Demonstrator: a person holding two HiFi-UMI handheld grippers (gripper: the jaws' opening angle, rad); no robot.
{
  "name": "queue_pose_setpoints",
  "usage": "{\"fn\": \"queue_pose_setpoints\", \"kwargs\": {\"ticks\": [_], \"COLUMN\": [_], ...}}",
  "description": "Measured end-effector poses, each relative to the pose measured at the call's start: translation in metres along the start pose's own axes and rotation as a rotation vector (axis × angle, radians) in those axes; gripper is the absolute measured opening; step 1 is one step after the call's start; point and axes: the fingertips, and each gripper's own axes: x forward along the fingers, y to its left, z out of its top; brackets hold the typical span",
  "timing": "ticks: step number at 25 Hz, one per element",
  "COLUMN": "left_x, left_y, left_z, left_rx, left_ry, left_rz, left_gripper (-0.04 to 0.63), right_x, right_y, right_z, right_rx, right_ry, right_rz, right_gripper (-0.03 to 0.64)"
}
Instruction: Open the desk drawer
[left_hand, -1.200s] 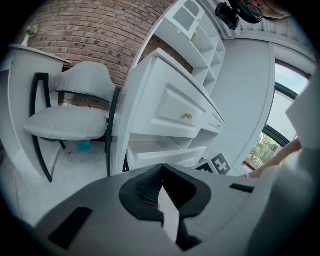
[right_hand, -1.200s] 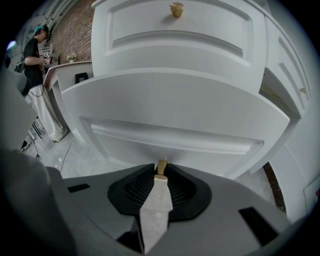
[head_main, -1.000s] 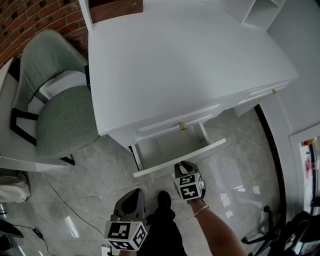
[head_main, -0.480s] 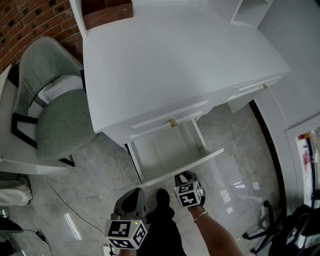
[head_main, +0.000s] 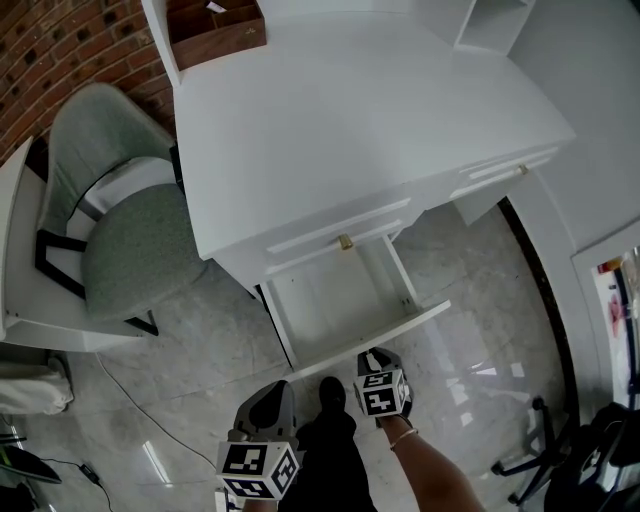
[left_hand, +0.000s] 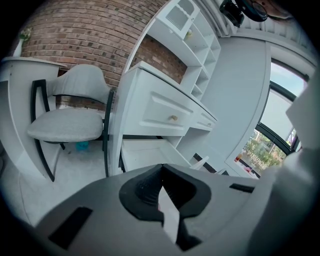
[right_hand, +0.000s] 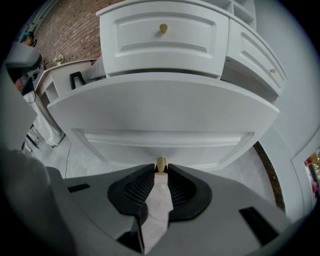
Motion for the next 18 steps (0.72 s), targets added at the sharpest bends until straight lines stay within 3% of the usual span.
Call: {"fn": "queue_pose_setpoints", "kwargs": {"ticks": [9,18], "left_x": [-0.020,-0.044], "left_y": [-0.007,-0.026], "left_z": [0.002,0.035], "left_rx": [-0.001,0.020], "left_ry": [0.014,0.003], "left_rz": [-0.004,-0.010], "left_gripper": [0.009,0.009], "right_x": [-0.034,-0.114], "right_y": [0.003,0.017], "right_z": [-0.009,0.031], "right_rx": [0.065,0.170], "right_ry": [0.011,-0.110], "right_rz": [-0.017,0.034], "right_gripper": [0.057,0.013]}}
